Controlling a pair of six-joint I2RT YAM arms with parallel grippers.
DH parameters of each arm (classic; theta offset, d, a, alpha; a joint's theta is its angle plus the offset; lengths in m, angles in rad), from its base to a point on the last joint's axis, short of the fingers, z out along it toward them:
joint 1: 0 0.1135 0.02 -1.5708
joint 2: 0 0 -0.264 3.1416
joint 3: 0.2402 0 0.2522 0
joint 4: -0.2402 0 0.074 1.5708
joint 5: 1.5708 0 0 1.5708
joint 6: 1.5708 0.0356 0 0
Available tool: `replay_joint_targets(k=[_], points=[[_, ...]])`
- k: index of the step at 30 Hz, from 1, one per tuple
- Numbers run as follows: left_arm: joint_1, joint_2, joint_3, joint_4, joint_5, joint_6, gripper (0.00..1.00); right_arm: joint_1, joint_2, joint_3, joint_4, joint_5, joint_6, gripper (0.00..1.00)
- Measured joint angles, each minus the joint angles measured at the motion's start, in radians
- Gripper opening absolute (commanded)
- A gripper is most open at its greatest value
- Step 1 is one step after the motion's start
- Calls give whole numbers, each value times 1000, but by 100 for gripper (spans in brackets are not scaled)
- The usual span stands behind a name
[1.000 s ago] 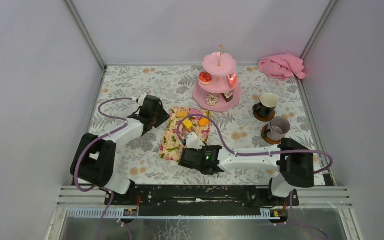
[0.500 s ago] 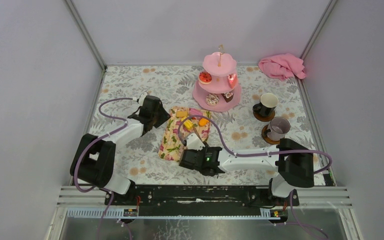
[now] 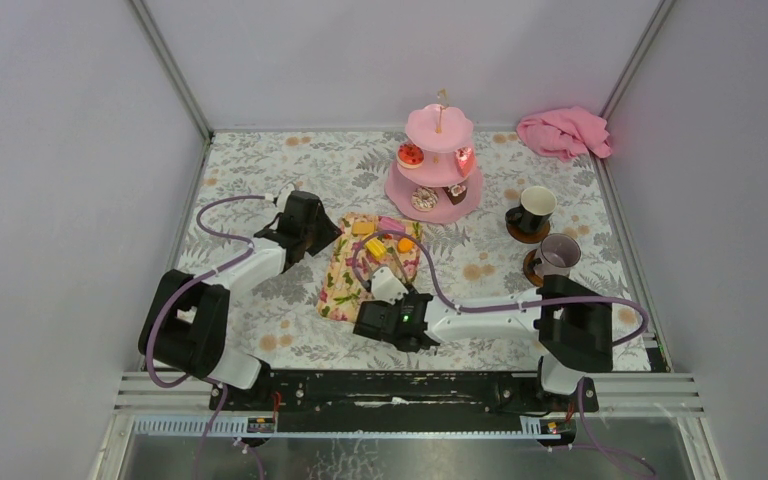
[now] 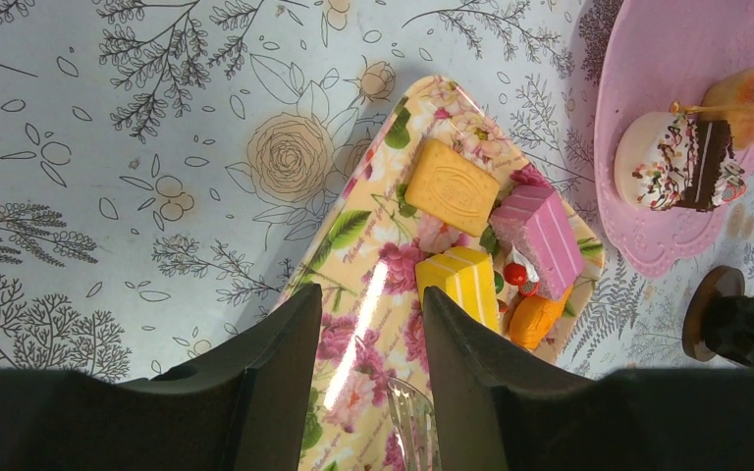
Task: Serve the afternoon tea
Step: Pick up the desert from the tray.
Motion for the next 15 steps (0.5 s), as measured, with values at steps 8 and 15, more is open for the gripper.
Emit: replay_joint_targets(k=[8, 15], points=[[0, 0, 0, 0, 1, -1, 50, -11, 36, 27, 14, 5, -47, 53], [0, 0, 0, 6, 5, -1, 50, -66, 42, 37, 43, 2, -109, 49]])
